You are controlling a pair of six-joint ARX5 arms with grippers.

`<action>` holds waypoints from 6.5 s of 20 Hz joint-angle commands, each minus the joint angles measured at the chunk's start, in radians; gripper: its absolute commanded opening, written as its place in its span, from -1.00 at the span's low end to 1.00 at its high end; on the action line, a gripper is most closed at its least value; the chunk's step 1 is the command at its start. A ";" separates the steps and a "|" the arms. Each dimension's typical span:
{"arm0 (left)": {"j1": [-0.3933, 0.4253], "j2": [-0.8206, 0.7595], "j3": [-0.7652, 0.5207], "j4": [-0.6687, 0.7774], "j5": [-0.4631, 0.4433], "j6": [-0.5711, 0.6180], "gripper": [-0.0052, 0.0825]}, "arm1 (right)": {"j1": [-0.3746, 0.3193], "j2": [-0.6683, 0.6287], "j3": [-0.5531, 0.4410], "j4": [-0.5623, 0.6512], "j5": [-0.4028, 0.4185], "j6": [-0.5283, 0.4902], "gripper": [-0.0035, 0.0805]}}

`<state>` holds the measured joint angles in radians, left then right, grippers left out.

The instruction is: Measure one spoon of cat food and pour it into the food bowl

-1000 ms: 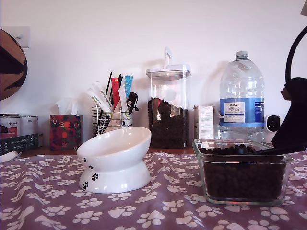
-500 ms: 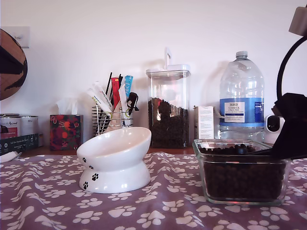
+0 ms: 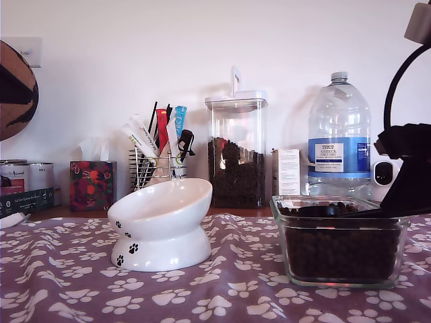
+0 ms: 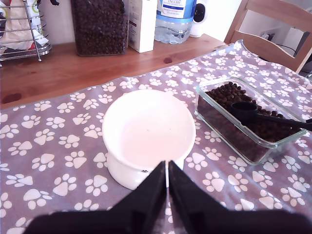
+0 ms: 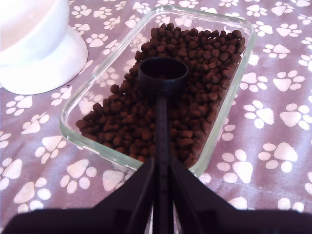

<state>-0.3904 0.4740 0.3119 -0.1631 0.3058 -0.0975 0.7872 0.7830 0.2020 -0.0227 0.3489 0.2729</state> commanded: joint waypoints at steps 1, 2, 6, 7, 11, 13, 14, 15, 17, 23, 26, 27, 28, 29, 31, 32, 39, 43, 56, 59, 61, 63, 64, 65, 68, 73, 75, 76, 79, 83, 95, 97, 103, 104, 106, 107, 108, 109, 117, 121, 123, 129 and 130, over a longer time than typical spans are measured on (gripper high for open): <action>-0.002 0.005 -0.002 0.007 0.000 0.000 -0.93 | 0.003 0.005 -0.023 0.011 0.002 0.008 -0.95; -0.002 0.005 -0.002 0.007 0.000 0.000 -0.93 | 0.003 0.004 -0.023 0.011 0.003 0.008 -0.95; -0.002 0.005 -0.002 0.007 0.000 0.000 -0.93 | 0.003 0.004 -0.006 0.019 0.037 -0.001 -0.95; -0.002 0.005 -0.002 0.007 0.000 0.000 -0.93 | 0.003 0.004 0.004 0.017 0.048 -0.020 -0.95; -0.002 0.005 -0.002 0.007 0.000 0.000 -0.93 | 0.003 0.004 0.084 -0.030 0.062 -0.120 -0.95; -0.002 0.005 -0.002 0.007 0.000 0.000 -0.93 | 0.003 0.004 0.141 -0.073 0.072 -0.218 -0.95; -0.002 0.005 -0.002 0.007 0.000 0.000 -0.93 | 0.003 0.005 0.171 -0.109 0.082 -0.274 -0.95; -0.002 0.005 -0.002 0.007 0.000 0.000 -0.93 | 0.002 0.006 0.198 -0.143 0.082 -0.339 -0.95; -0.002 0.005 -0.002 0.007 0.000 0.000 -0.93 | 0.002 0.014 0.240 -0.186 0.086 -0.480 -0.95; -0.002 0.004 -0.002 0.006 0.000 0.000 -0.93 | 0.003 0.139 0.319 -0.275 0.206 -1.072 -0.95; -0.002 0.004 -0.002 0.006 0.001 0.000 -0.93 | 0.007 0.232 0.333 -0.274 0.308 -1.329 -0.95; -0.002 0.004 -0.002 0.006 0.001 -0.001 -0.93 | 0.007 0.259 0.336 -0.273 0.355 -1.415 -0.95; -0.002 0.004 -0.002 0.006 0.002 -0.001 -0.93 | 0.007 0.279 0.338 -0.261 0.397 -1.495 -0.95; -0.002 0.004 -0.002 0.006 0.003 -0.002 -0.93 | 0.010 0.293 0.339 -0.250 0.426 -1.558 -0.95; -0.002 0.004 -0.002 0.005 0.005 -0.008 -0.93 | 0.022 0.309 0.345 -0.229 0.467 -1.640 -0.95; -0.002 0.004 -0.002 0.001 0.005 -0.008 -0.93 | 0.026 0.318 0.356 -0.227 0.474 -1.648 -0.95; -0.002 0.004 -0.002 0.000 0.054 -0.008 -0.93 | 0.026 0.400 0.415 -0.236 0.497 -1.749 -0.95; -0.002 0.003 -0.002 0.000 0.085 -0.014 -0.93 | 0.071 0.516 0.415 -0.270 0.491 -1.797 -0.95; -0.002 0.003 -0.002 -0.001 0.135 -0.034 -0.93 | 0.181 0.568 0.424 -0.312 0.498 -1.586 -0.95; -0.002 0.003 -0.002 -0.001 0.135 -0.034 -0.93 | 0.172 0.568 0.455 -0.290 0.516 -1.432 -0.95; -0.002 0.003 -0.002 -0.005 0.135 -0.034 -0.93 | 0.172 0.568 0.478 -0.287 0.518 -1.341 -0.95; -0.002 0.003 -0.002 -0.020 0.135 -0.034 -0.93 | 0.172 0.568 0.495 -0.291 0.516 -1.255 -0.95; -0.002 0.003 -0.002 -0.031 0.135 -0.034 -0.93 | 0.169 0.568 0.500 -0.299 0.510 -1.214 -0.95; -0.002 0.003 -0.002 -0.042 0.135 -0.034 -0.93 | 0.164 0.568 0.502 -0.316 0.498 -1.171 -0.95; -0.002 0.002 -0.002 -0.050 0.135 -0.034 -0.93 | 0.144 0.568 0.502 -0.431 0.430 -1.030 -0.95; -0.002 0.002 -0.002 -0.045 0.134 -0.034 -0.93 | 0.133 0.568 0.502 -0.495 0.312 -0.815 -0.95; -0.002 0.002 -0.002 -0.046 0.134 -0.034 -0.93 | 0.133 0.568 0.502 -0.495 0.252 -0.728 -0.95; -0.002 0.002 -0.002 -0.046 0.134 -0.034 -0.93 | 0.132 0.568 0.502 -0.496 0.236 -0.696 -0.95; -0.002 0.002 -0.002 -0.047 0.135 -0.034 -0.93 | 0.132 0.568 0.502 -0.501 0.201 -0.622 -0.95; -0.002 0.002 -0.002 -0.049 0.135 -0.034 -0.93 | 0.103 0.568 0.502 -0.503 0.154 -0.478 -0.95; -0.002 0.002 -0.002 -0.050 0.135 -0.034 -0.93 | -0.015 0.568 0.502 -0.526 0.117 -0.295 -0.95; -0.002 0.002 -0.002 -0.051 0.135 -0.034 -0.93 | -0.045 0.568 0.502 -0.536 0.116 -0.294 -0.95; -0.002 0.002 -0.002 -0.053 0.135 -0.034 -0.93 | -0.112 0.568 0.502 -0.547 0.052 -0.210 -0.95; -0.002 0.002 -0.002 -0.053 0.135 -0.034 -0.93 | -0.118 0.568 0.502 -0.547 0.042 -0.196 -0.95; -0.002 0.002 -0.002 -0.053 0.135 -0.034 -0.93 | -0.130 0.568 0.502 -0.547 0.016 -0.189 -0.95; -0.002 0.002 -0.002 -0.053 0.135 -0.034 -0.93 | -0.137 0.568 0.502 -0.547 0.009 -0.182 -0.95; -0.002 0.002 -0.002 -0.054 0.135 -0.034 -0.93 | -0.144 0.568 0.502 -0.546 -0.009 -0.172 -0.95; -0.002 0.002 -0.002 -0.054 0.135 -0.034 -0.93 | -0.153 0.568 0.502 -0.545 -0.035 -0.164 -0.95; -0.002 0.002 -0.002 -0.054 0.135 -0.034 -0.93 | -0.252 0.566 0.519 -0.554 -0.181 -0.089 -0.95; -0.002 0.002 -0.002 -0.054 0.135 -0.033 -0.93 | -0.293 0.557 0.520 -0.566 -0.257 -0.089 -0.95; -0.002 0.002 -0.002 -0.054 0.135 -0.034 -0.93 | -0.309 0.543 0.520 -0.568 -0.283 -0.089 -0.95; -0.002 0.002 -0.002 -0.055 0.135 -0.034 -0.93 | -0.346 0.490 0.520 -0.591 -0.325 -0.089 -0.95; -0.002 0.002 -0.002 -0.054 0.135 -0.034 -0.93 | -0.346 0.480 0.520 -0.589 -0.328 -0.089 -0.95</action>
<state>-0.3904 0.4740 0.3119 -0.2241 0.4377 -0.1284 0.4511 1.2724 0.7528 -0.6003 0.0135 0.1799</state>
